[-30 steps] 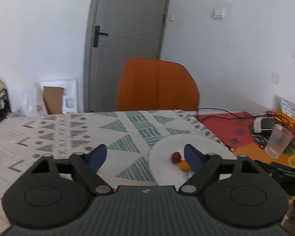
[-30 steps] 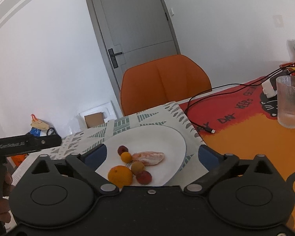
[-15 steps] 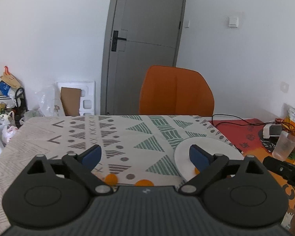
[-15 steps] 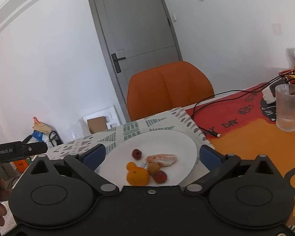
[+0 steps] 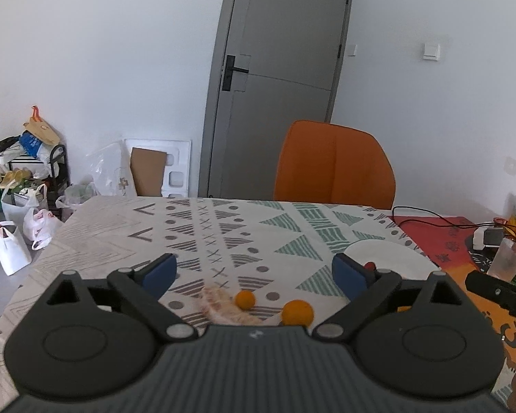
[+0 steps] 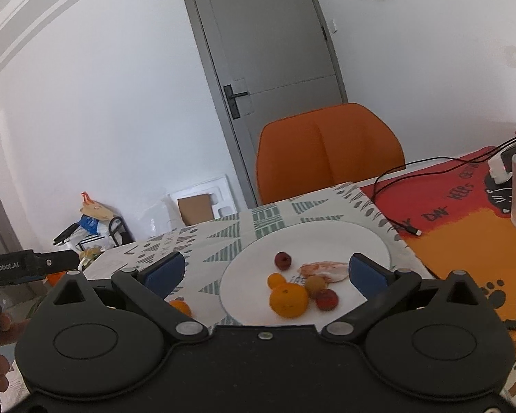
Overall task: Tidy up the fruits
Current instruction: 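Withdraw both open tools from the bowl back toward the fruit, then grasp a small yellow fruit with the left tool while the right tool grasps an orange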
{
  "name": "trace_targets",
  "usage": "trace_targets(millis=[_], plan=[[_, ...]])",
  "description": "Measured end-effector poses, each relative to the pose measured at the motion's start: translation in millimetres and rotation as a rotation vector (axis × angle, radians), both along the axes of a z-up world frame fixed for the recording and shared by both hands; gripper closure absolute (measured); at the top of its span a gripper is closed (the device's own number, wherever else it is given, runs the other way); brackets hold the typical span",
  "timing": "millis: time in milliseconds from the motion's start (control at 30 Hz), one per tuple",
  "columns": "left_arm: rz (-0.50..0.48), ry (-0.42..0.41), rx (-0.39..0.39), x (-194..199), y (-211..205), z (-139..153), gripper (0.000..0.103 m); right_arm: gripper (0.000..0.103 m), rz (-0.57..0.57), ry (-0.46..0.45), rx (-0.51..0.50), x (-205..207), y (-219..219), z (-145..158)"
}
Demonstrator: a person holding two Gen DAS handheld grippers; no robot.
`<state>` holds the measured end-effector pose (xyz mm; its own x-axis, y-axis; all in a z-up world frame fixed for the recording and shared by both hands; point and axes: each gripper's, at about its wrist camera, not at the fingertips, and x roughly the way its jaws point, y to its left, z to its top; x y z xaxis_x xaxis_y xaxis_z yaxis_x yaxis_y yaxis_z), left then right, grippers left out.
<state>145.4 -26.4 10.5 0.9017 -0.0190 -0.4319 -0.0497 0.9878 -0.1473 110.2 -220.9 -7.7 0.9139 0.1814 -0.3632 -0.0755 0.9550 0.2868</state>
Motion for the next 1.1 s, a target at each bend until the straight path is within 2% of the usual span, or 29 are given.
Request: trace_targets(millis=[567, 900, 1100], plan=[[0.085, 0.02, -0.024, -13, 53, -13, 0.007, 0.0, 0.074, 0.035, -0.027, 11, 42, -4], [0.111, 0.064, -0.066, -6, 72, -40, 0.007, 0.0, 0.111, 0.079, -0.069, 23, 62, -15], [0.129, 0.072, -0.06, 1, 79, -47, 0.007, 0.0, 0.133, 0.076, -0.081, 30, 66, -19]])
